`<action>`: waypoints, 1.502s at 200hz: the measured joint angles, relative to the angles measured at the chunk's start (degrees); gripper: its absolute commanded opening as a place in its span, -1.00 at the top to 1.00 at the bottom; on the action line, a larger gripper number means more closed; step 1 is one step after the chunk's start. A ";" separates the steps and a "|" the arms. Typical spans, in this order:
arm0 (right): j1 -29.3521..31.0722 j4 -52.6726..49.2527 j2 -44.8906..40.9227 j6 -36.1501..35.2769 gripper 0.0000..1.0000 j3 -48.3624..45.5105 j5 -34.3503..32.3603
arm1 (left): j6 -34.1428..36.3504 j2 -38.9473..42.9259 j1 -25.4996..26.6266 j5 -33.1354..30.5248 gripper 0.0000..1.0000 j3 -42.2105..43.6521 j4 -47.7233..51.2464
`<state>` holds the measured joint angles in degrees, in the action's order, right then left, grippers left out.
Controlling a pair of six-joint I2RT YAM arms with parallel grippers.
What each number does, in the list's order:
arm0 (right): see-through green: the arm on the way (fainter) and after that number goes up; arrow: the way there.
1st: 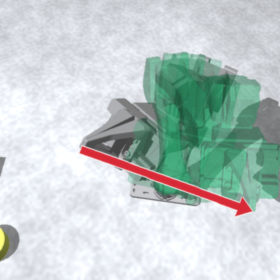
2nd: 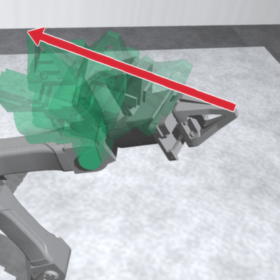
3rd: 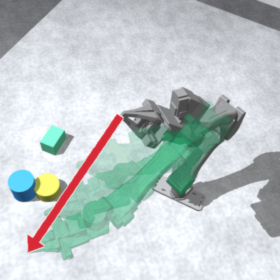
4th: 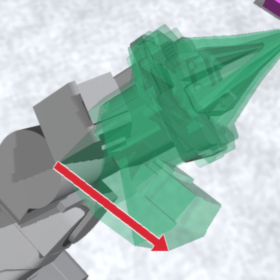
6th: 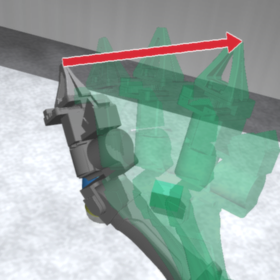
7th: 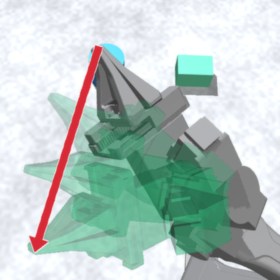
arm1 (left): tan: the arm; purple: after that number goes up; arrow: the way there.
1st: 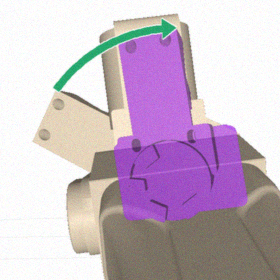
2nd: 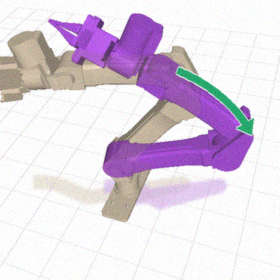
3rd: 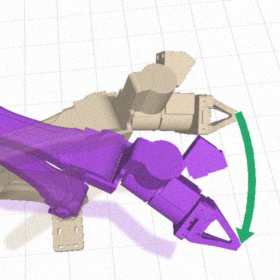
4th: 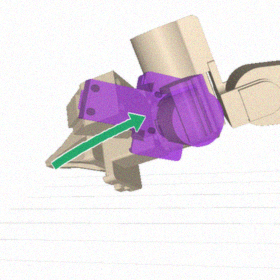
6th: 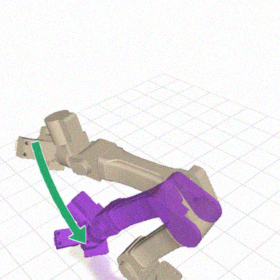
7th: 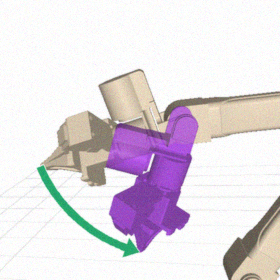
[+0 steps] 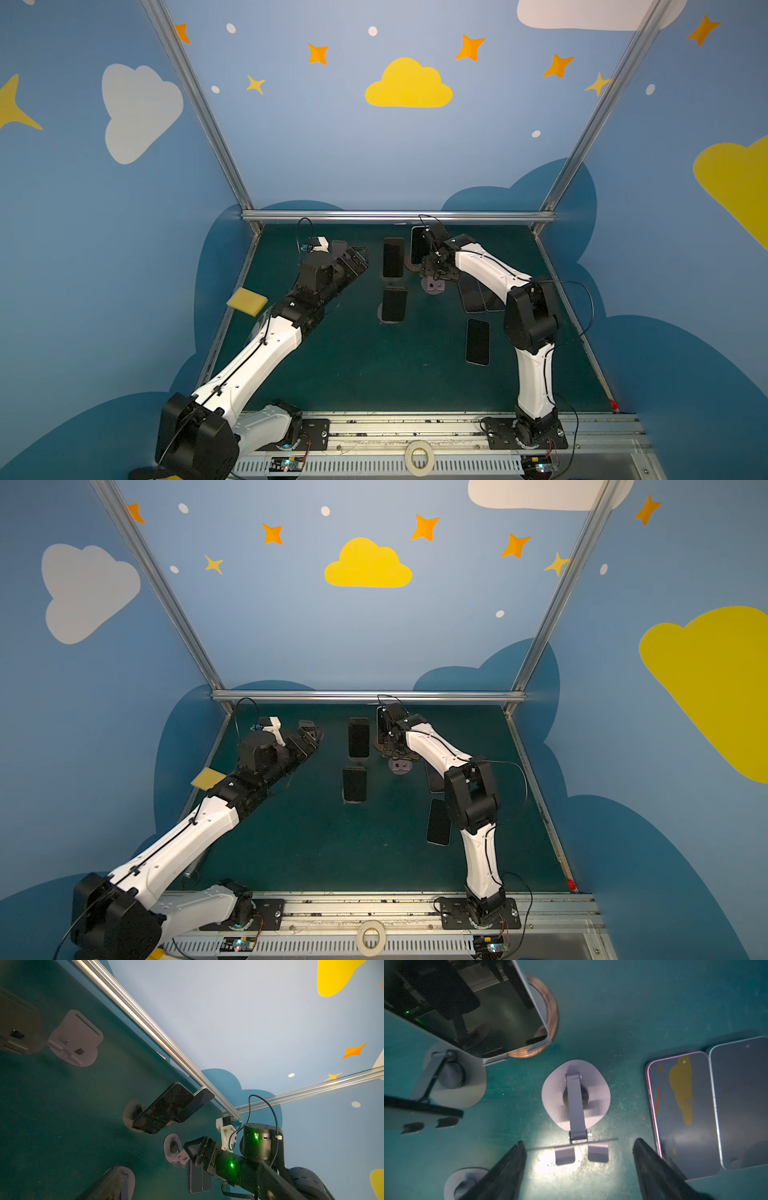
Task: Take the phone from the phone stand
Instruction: 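Lower the right gripper onto the small grey folding stand and grasp it, then carry the grey stand toward the sponge with the right gripper while the left arm retracts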
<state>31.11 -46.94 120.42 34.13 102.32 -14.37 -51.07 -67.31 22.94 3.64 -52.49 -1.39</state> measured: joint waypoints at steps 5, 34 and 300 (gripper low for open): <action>0.00 0.00 0.22 0.15 -0.52 0.00 -0.07 | 0.00 -0.04 0.00 0.02 -0.99 0.00 0.00; 0.00 0.13 1.11 0.68 -0.33 0.00 -0.04 | 0.00 -0.09 0.00 0.15 -0.99 0.00 0.02; 18.60 16.20 -30.25 -11.98 -0.05 -10.27 -12.61 | 0.37 5.29 -13.14 -3.43 -0.99 0.00 0.44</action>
<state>49.71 -30.74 90.17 22.15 92.05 -26.98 -50.70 -62.02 9.80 0.21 -52.49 -0.95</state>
